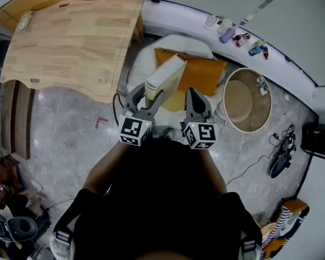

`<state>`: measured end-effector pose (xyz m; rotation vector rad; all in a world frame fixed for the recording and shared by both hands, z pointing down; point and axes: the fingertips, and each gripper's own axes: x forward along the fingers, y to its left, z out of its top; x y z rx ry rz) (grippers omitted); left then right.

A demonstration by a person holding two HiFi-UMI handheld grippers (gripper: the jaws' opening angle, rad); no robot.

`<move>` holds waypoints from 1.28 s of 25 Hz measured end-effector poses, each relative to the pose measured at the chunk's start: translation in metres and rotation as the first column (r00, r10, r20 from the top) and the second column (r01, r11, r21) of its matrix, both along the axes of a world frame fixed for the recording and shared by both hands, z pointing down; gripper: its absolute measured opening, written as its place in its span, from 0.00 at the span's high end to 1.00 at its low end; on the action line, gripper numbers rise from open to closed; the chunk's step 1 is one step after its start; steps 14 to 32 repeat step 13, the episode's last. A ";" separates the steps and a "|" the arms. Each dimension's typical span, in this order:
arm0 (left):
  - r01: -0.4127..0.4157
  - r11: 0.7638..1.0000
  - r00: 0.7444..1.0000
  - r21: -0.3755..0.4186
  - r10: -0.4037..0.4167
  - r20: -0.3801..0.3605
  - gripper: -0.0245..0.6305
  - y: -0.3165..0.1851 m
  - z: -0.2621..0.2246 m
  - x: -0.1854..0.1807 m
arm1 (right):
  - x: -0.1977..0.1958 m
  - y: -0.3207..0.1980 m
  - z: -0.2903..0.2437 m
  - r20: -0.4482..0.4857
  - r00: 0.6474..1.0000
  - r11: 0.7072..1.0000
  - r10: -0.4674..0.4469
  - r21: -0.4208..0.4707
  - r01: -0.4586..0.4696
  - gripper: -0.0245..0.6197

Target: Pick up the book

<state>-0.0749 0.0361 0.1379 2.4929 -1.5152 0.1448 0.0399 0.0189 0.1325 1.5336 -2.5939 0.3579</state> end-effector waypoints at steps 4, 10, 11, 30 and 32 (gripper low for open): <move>0.002 1.000 1.000 -0.003 -0.002 0.004 0.62 0.000 0.001 -0.001 | -0.001 0.000 0.000 0.000 1.000 1.000 -0.004 0.000 0.004 0.96; 0.004 1.000 1.000 -0.008 -0.004 -0.003 0.62 0.001 0.003 0.001 | 0.001 0.003 0.003 -0.003 1.000 1.000 -0.005 -0.003 0.005 0.96; 0.003 1.000 1.000 -0.009 -0.003 -0.003 0.62 0.001 0.003 0.001 | 0.001 0.003 0.003 -0.004 1.000 1.000 -0.005 -0.004 0.005 0.96; 0.001 1.000 1.000 -0.009 -0.001 -0.004 0.62 0.003 0.004 0.001 | 0.002 0.004 0.004 -0.005 1.000 1.000 -0.005 -0.006 0.005 0.96; 0.001 1.000 1.000 -0.009 -0.001 -0.004 0.62 0.003 0.004 0.001 | 0.002 0.004 0.004 -0.005 1.000 1.000 -0.005 -0.006 0.005 0.96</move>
